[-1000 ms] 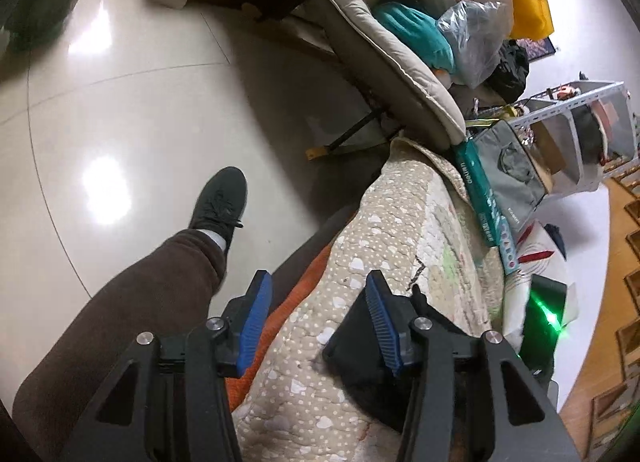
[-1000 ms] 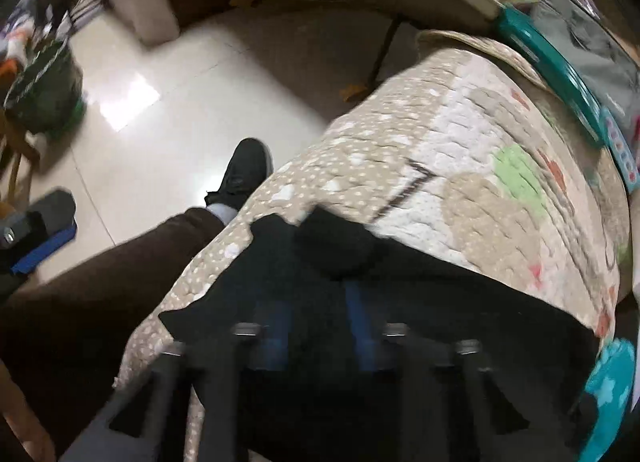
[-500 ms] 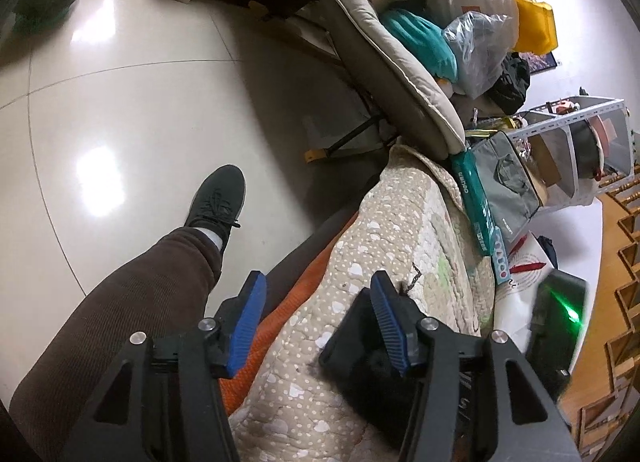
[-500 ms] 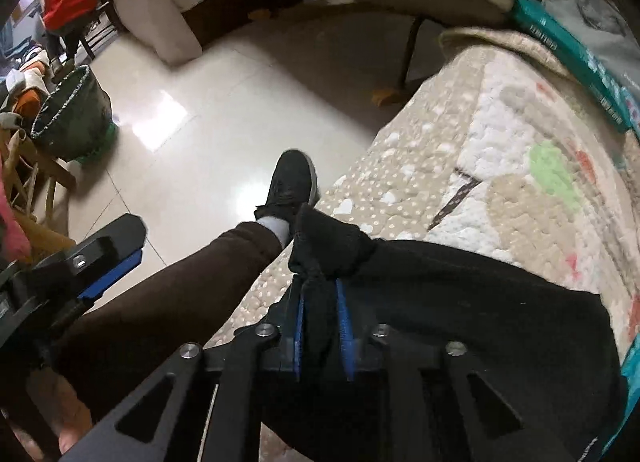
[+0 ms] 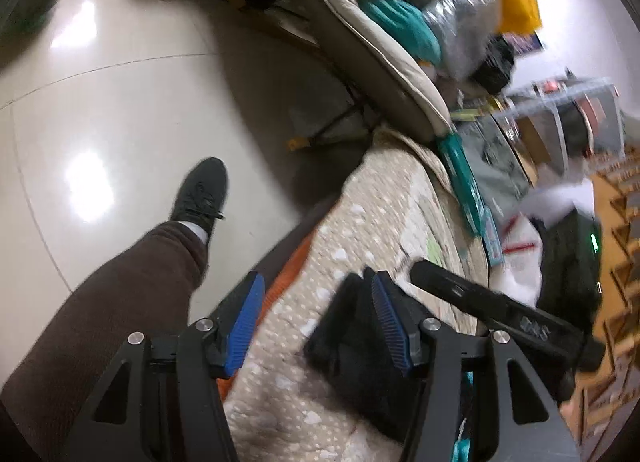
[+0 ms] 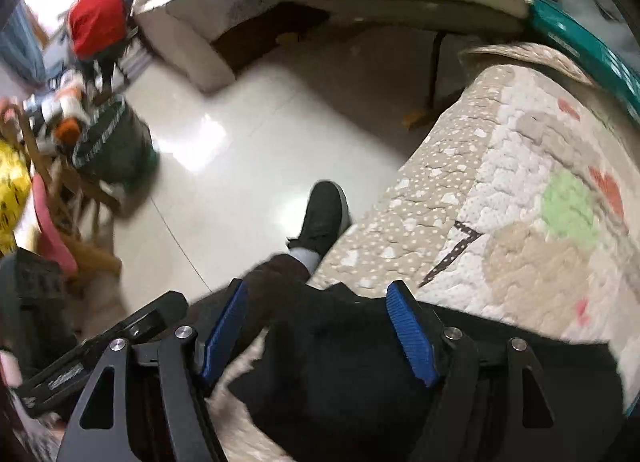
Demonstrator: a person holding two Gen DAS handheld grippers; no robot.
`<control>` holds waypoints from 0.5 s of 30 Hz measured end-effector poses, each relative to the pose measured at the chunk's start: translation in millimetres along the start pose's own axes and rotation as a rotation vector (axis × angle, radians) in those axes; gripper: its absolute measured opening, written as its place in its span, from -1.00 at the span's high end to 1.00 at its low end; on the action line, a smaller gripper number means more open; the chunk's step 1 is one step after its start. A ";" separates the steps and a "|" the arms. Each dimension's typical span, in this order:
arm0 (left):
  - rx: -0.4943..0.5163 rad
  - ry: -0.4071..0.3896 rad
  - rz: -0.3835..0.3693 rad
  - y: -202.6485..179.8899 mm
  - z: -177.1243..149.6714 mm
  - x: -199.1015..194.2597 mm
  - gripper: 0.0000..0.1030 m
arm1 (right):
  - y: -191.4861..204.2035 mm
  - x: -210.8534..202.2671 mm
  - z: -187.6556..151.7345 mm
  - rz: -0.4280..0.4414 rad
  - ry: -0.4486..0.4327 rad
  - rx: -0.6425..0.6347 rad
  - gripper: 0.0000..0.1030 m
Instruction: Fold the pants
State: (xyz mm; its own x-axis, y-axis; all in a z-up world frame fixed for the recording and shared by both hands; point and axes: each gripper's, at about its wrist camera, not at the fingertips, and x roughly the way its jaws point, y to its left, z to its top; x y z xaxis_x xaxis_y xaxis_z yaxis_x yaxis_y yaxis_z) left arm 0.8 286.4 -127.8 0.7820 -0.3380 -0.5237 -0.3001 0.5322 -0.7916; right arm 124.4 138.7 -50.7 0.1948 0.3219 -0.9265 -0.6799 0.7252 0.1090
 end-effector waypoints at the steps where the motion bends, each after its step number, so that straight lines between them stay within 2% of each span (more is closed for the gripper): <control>1: 0.030 0.027 -0.012 -6.5 -3.8 4.8 -0.06 | 0.0 6.1 2.2 0.002 0.034 -0.040 -0.49; 4: 0.092 0.091 -0.022 -19.7 -13.8 17.1 -0.03 | 8.3 31.2 4.7 -0.022 0.121 -0.152 -0.48; 5: 0.104 0.109 0.008 -21.6 -16.5 22.1 -0.04 | 6.8 37.3 4.1 -0.039 0.138 -0.182 -0.48; 6: 0.106 0.129 0.025 -21.0 -17.9 27.5 -0.05 | 7.1 44.8 5.2 -0.047 0.156 -0.206 -0.48; 8: 0.077 0.199 0.010 -16.3 -20.2 40.3 -0.05 | 13.4 60.0 6.1 -0.057 0.197 -0.254 -0.48; 10: 0.070 0.207 0.022 -15.0 -22.0 44.3 -0.05 | 17.4 70.6 4.0 -0.077 0.221 -0.307 -0.48; 12: 0.105 0.229 0.048 -20.2 -26.9 51.8 -0.06 | 22.9 78.4 3.7 -0.099 0.241 -0.345 -0.46; 14: 0.136 0.278 0.049 -24.9 -33.2 61.6 -0.06 | 26.5 82.4 0.8 -0.137 0.251 -0.386 -0.23; 15: 0.146 0.298 0.046 -26.3 -35.9 65.2 -0.06 | 26.1 82.5 1.1 -0.158 0.257 -0.400 0.04</control>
State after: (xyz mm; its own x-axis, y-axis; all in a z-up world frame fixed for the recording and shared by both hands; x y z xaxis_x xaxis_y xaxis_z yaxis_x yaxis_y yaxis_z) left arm 40.0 222.6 -152.4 0.5691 -0.5113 -0.6440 -0.2330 0.6508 -0.7226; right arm 123.5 184.8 -124.0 0.1715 0.0300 -0.9847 -0.8836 0.4467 -0.1403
